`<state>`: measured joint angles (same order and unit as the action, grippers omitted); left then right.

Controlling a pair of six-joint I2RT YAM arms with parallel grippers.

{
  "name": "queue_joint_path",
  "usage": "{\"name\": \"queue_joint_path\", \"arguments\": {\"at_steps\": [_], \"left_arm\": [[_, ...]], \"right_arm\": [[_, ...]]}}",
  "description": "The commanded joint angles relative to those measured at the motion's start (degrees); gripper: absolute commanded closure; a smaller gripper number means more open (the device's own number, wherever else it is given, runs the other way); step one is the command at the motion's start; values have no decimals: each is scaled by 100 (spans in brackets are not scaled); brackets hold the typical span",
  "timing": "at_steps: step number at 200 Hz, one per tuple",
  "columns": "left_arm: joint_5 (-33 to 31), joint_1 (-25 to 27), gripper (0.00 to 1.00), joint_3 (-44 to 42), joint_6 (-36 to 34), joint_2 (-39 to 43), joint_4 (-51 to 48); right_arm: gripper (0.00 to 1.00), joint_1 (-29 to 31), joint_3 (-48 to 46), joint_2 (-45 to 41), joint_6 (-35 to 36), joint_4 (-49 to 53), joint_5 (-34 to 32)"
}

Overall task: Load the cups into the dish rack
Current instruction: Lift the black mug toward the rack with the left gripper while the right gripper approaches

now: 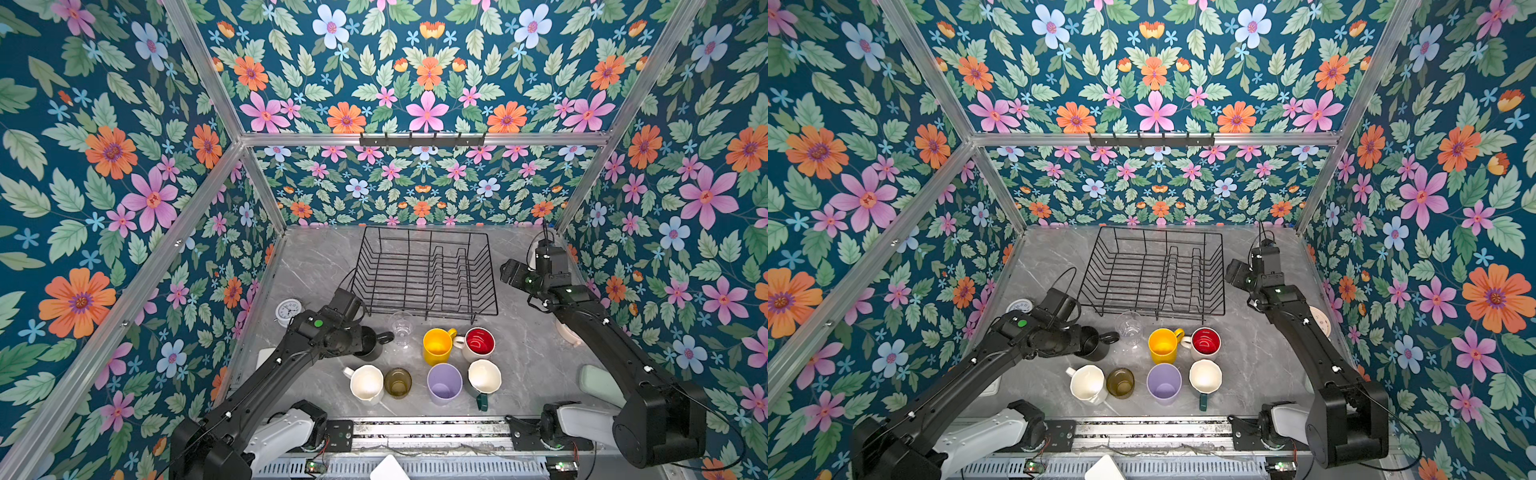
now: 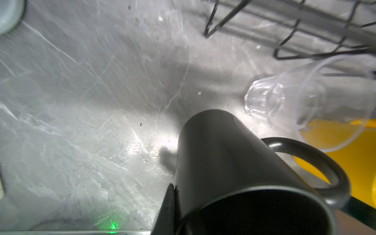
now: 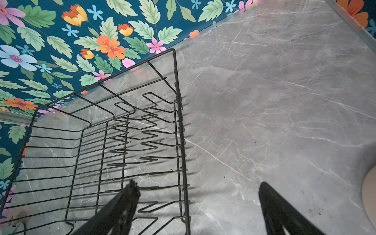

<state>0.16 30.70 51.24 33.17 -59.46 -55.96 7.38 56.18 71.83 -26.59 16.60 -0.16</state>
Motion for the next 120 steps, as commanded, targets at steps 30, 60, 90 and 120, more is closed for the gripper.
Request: {"name": "queue_joint_path", "arguments": {"at_steps": [30, 60, 90, 120], "left_arm": [[-64, -11, 100, 929, -276, 232, -342], [72, -11, 100, 1889, -319, 444, -295], [792, -11, 100, 2011, -255, 564, 947], [1880, -69, 100, 1487, 102, 359, 2751]], "right_arm": [[8, 1, 126, -88, 55, 39, 112], [8, 5, 183, -245, 99, 35, 303], [8, 3, 192, -450, 57, -222, 804], [7, 1, 68, -677, 109, -804, 1761]]}}
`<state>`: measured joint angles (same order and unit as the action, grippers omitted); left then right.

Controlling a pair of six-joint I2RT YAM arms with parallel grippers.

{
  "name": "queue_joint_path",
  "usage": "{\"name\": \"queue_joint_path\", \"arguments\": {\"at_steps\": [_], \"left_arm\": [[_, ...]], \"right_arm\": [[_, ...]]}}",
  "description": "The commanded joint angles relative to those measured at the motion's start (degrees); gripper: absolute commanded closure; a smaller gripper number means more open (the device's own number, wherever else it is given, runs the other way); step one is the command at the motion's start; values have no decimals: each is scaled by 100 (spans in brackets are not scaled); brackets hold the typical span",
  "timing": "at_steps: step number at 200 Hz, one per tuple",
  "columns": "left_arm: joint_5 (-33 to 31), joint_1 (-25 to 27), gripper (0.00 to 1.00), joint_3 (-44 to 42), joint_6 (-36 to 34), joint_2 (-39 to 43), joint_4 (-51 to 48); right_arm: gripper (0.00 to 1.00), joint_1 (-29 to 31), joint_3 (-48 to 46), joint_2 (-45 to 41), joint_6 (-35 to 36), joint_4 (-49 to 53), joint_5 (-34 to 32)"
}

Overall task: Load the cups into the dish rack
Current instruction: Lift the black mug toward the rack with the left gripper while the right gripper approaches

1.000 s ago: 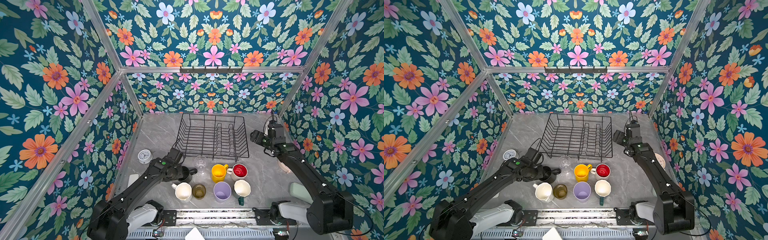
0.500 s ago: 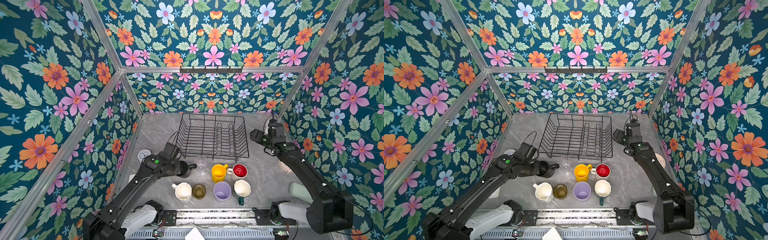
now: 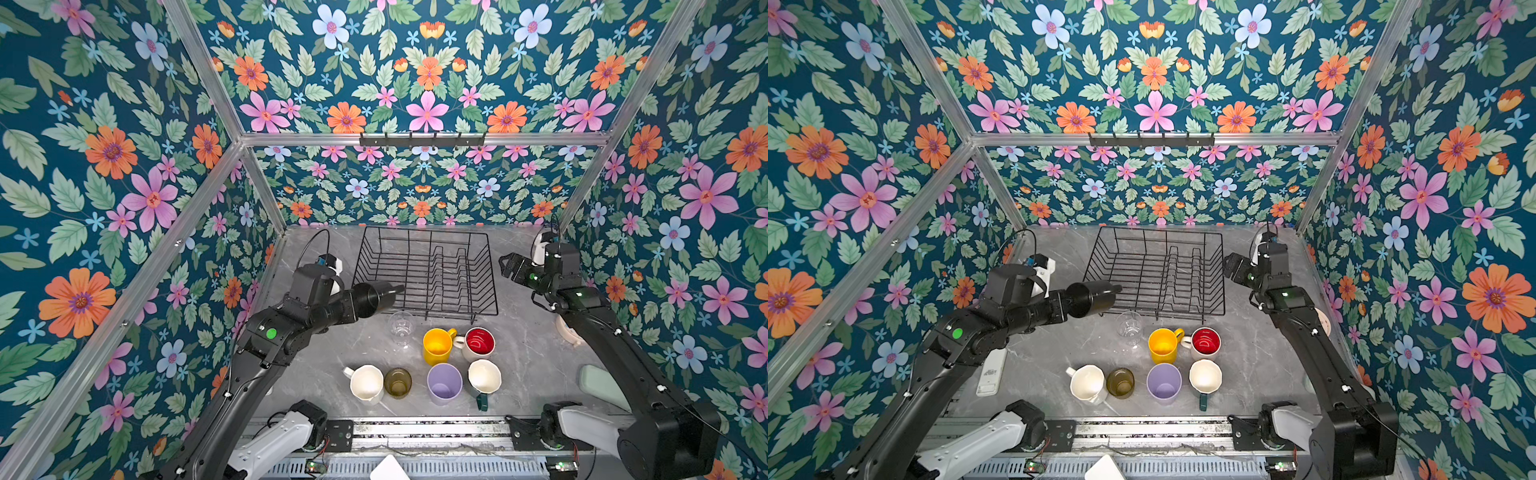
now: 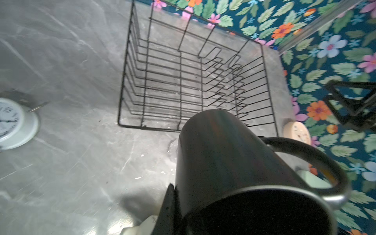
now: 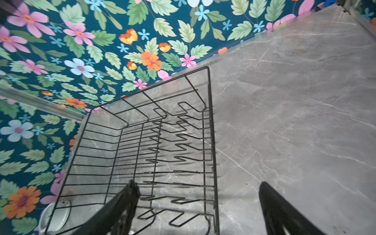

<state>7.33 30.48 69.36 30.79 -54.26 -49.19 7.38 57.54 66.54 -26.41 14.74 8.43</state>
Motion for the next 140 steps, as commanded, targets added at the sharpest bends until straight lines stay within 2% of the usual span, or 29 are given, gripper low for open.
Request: {"name": "queue_joint_path", "arguments": {"at_steps": [1, 44, 84, 121, 140], "left_arm": [[1213, -53, 100, -343, 358, -176, 2138], [2882, -469, 100, -761, 1220, -764, 4536], [4385, -811, 100, -1557, 3241, -1462, 7804], [4856, -811, 100, -1786, 3756, -1808, 8242], [5141, -814, 100, -2067, 4509, -1985, 8968]], "right_arm": [[7, 1, -72, -158, 92, -629, 935], [5, 1, -477, -635, 156, -1819, 2779], [2, 1, -808, -970, 20, -2765, 3789], [1, 1, -849, -1023, -41, -3401, 4703], [1, 23, -786, -986, 100, -3516, 5031]]}}
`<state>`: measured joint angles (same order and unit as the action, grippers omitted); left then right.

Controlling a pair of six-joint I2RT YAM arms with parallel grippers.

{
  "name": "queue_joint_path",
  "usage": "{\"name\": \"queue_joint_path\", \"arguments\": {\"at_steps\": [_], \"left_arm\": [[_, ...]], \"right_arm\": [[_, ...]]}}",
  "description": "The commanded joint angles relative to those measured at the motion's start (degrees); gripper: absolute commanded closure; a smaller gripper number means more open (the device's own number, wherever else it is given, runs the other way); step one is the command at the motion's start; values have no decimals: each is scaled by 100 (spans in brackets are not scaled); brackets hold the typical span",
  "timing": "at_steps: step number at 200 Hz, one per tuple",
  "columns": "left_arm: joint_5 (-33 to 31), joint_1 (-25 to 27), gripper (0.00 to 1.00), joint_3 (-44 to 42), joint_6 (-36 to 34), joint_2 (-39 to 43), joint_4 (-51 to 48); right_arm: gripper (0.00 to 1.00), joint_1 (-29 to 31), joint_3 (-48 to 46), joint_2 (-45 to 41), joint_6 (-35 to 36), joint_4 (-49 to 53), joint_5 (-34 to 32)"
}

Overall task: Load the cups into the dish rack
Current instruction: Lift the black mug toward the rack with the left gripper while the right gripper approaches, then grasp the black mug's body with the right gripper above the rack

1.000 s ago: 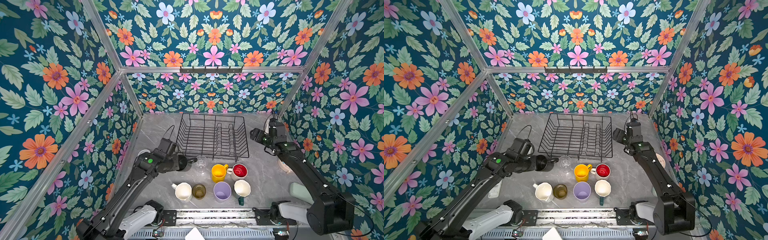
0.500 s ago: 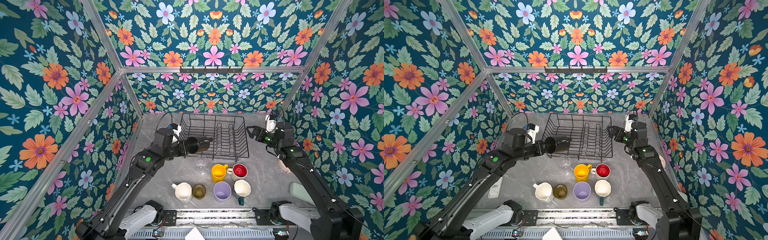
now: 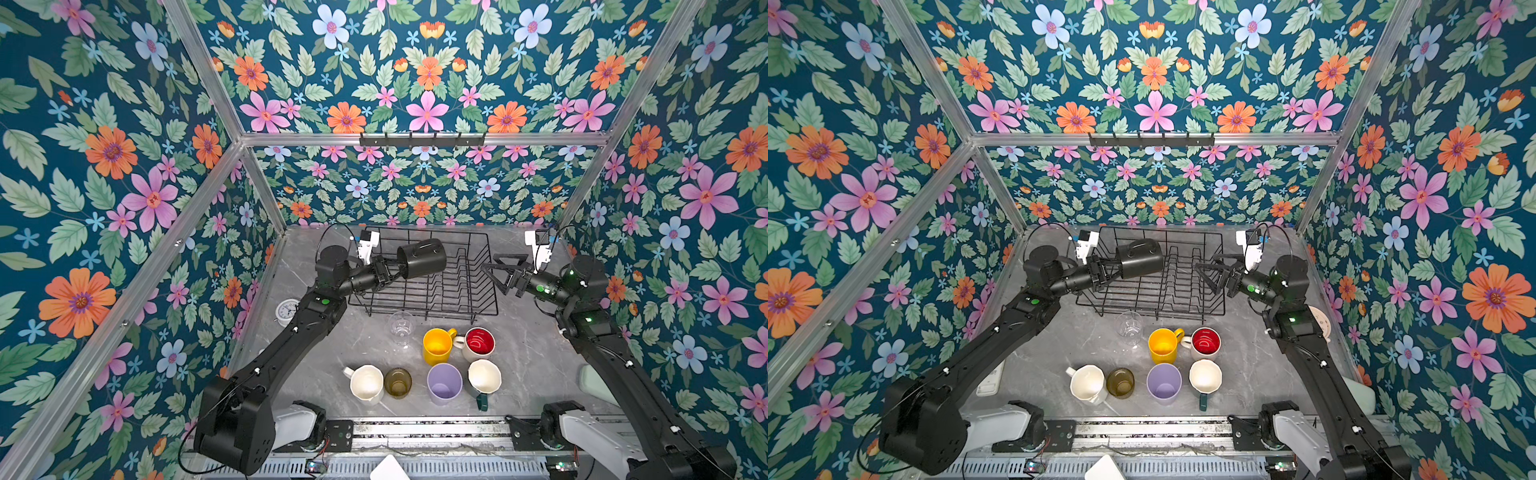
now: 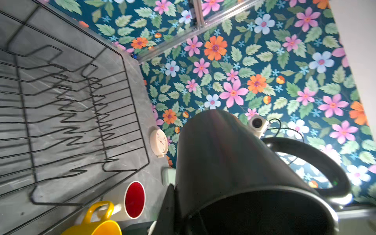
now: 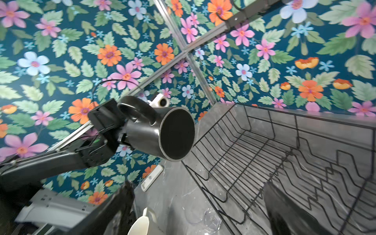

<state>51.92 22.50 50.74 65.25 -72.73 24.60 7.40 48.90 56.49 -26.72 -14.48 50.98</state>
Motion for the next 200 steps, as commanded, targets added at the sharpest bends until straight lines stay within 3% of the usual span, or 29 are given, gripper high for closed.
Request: {"name": "queue_joint_path", "arguments": {"at_steps": [1, 25, 42, 103, 157, 200], "left_arm": [[698, -17, 100, -222, 1113, -150, 1643], [908, -13, 100, -547, 2273, -407, 2787], [1010, -5, 100, -613, 2709, -562, 3107], [1397, 106, 100, -572, 3028, -660, 2839], [1694, 155, 100, -719, 3203, -482, 2565], [1796, 189, 100, -747, 3250, -375, 2445]], "right_arm": [[1, 23, 81, 20, 149, -592, 787], [1, 97, 210, 94, 594, -415, 960], [1, 175, 279, 147, 831, -409, 1057], [1, 843, 961, 663, 2269, 563, 1086], [1, 967, 1360, 1202, 2326, 250, 1517], [1, 1400, 1794, 1549, 3091, 1155, 1454]]}}
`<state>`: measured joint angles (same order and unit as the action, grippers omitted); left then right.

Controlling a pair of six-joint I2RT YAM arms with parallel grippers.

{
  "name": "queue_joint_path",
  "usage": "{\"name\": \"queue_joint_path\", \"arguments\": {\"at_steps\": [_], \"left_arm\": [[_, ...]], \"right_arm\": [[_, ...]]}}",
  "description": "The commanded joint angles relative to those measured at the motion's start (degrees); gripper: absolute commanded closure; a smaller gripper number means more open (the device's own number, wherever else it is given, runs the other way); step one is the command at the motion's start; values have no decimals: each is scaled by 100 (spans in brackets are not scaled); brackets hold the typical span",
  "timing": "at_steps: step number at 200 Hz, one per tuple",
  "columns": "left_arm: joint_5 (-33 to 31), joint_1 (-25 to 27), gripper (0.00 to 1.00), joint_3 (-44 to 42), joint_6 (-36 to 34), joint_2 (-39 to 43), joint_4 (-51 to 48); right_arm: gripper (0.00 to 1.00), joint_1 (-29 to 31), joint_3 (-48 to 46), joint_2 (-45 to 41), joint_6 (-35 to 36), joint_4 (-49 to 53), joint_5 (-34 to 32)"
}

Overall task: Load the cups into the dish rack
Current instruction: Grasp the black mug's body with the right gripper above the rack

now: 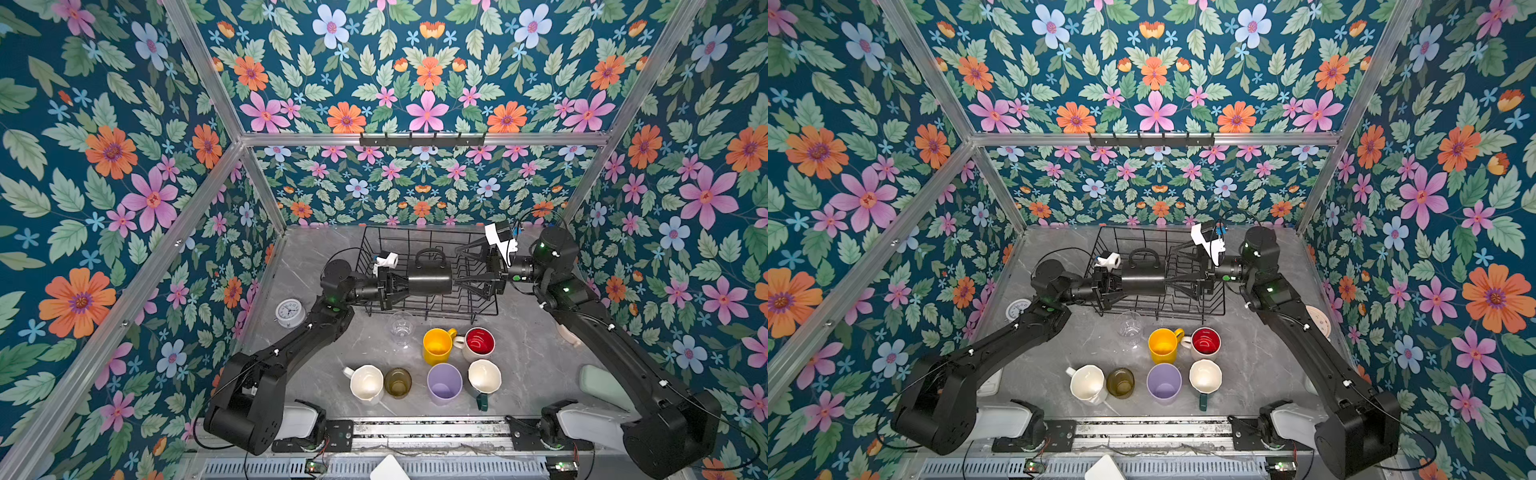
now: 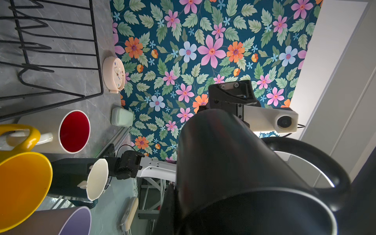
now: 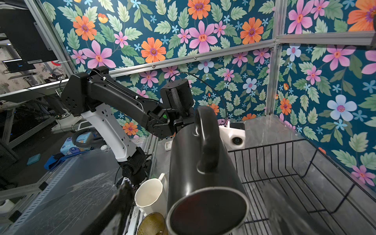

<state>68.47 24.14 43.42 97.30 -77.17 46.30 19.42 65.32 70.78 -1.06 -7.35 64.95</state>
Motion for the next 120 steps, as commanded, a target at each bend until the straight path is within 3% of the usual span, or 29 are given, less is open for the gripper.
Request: {"name": "queue_joint_path", "arguments": {"at_steps": [1, 120], "left_arm": [[145, 23, 100, -21, 49, 69, 274], [172, 152, 100, -69, 454, 111, 835]], "right_arm": [[1, 209, 155, 124, 535, 444, 47], [1, 444, 174, 659, 293, 16, 64]]}}
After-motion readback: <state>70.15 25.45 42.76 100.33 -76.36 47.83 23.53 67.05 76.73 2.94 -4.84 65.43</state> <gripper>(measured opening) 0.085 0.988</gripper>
